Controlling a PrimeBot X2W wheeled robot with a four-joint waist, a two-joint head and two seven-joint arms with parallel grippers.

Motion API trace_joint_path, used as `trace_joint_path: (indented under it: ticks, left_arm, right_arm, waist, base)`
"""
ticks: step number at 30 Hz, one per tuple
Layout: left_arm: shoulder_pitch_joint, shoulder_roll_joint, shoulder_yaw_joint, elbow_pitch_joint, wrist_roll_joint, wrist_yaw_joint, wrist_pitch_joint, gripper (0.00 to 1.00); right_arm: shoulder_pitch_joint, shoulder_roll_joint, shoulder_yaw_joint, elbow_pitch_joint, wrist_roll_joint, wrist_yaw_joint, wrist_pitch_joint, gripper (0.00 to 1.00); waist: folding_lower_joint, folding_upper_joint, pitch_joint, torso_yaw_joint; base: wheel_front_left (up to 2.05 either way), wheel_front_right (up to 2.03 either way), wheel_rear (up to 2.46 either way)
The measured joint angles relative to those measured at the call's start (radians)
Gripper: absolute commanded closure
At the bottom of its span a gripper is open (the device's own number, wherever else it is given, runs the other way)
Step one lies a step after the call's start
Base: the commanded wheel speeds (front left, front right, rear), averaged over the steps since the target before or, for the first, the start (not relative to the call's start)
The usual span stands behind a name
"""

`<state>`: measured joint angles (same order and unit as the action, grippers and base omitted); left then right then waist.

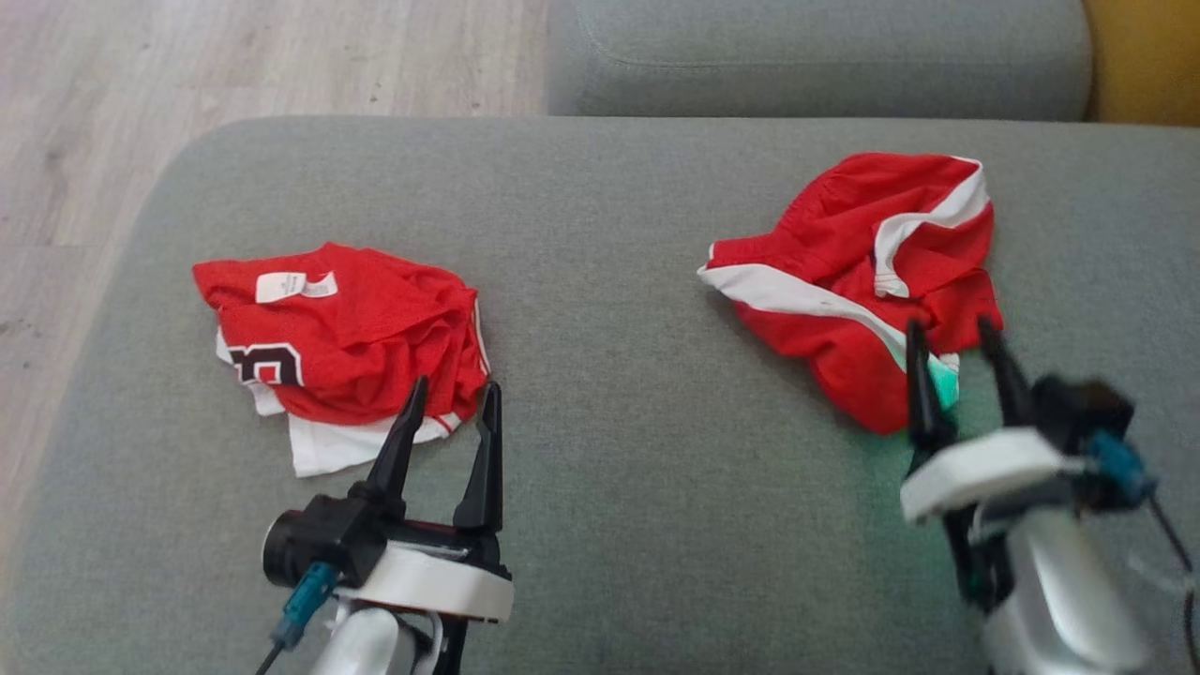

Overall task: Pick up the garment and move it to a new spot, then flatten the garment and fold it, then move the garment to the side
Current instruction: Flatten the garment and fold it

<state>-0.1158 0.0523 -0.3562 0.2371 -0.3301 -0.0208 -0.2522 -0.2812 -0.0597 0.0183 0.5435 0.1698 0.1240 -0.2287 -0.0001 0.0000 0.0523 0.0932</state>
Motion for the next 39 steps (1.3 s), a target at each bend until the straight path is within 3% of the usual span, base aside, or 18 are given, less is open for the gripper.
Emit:
trace_joint_path:
  ticks: [4, 10, 17, 31, 32, 33, 34, 39]
  left_arm:
    - [0.0, 0.0, 0.001, -0.004, 0.008, -0.006, 0.0, 0.0]
    - [-0.005, 0.0, 0.001, -0.004, 0.014, -0.011, 0.0, 0.0]
    - [-0.025, 0.0, -0.007, 0.004, 0.013, -0.016, 0.0, 0.0]
    - [-0.028, 0.0, -0.015, 0.009, 0.012, -0.014, 0.0, 0.0]
    - [-0.028, 0.0, -0.016, 0.009, 0.012, -0.014, 0.0, 0.0]
    - [-0.028, 0.0, -0.015, 0.009, 0.012, -0.014, 0.0, 0.0]
    - [-0.029, 0.0, -0.015, 0.01, 0.012, -0.014, 0.0, 0.0]
    - [-0.029, 0.0, -0.012, 0.014, 0.012, -0.013, 0.0, 0.0]
  right_arm:
    - [0.056, 0.012, -0.012, -0.059, 0.012, 0.0, 0.023, 0.0]
    - [0.027, 0.012, -0.144, -0.094, -0.045, 0.0, 0.105, 0.0]
    - [-0.022, 0.012, -0.259, 0.016, -0.085, 0.0, 0.218, 0.0]
    - [-0.105, 0.012, -0.295, 0.225, -0.12, 0.0, 0.274, 0.0]
    - [-0.111, 0.012, -0.292, 0.241, -0.12, 0.0, 0.275, 0.28]
    - [-0.12, 0.012, -0.288, 0.254, -0.12, 0.0, 0.277, 0.8]
    - [-0.128, 0.011, -0.284, 0.263, -0.12, 0.0, 0.279, 1.0]
    - [-0.149, 0.014, -0.309, 0.287, -0.142, 0.0, 0.259, 1.0]
  waist:
    - [0.0001, 0.0, 0.018, -0.013]
    - [0.0001, 0.0, 0.043, -0.019]
    - [0.0002, 0.0, 0.062, 0.008]
    - [0.0002, 0.0, 0.085, 0.049]
    - [0.0002, 0.0, 0.086, 0.049]
    - [0.0002, 0.0, 0.087, 0.049]
    - [0.0001, 0.0, 0.087, 0.049]
    - [0.0002, 0.0, 0.078, 0.038]
  base:
    - [0.0, 0.0, 0.0]
    - [0.0, 0.0, 0.0]
    - [0.0, 0.0, 0.0]
    - [0.0, 0.0, 0.0]
    - [0.0, 0.0, 0.0]
    - [0.0, 0.0, 0.0]
    - [0.0, 0.0, 0.0]
    - [0.0, 0.0, 0.0]
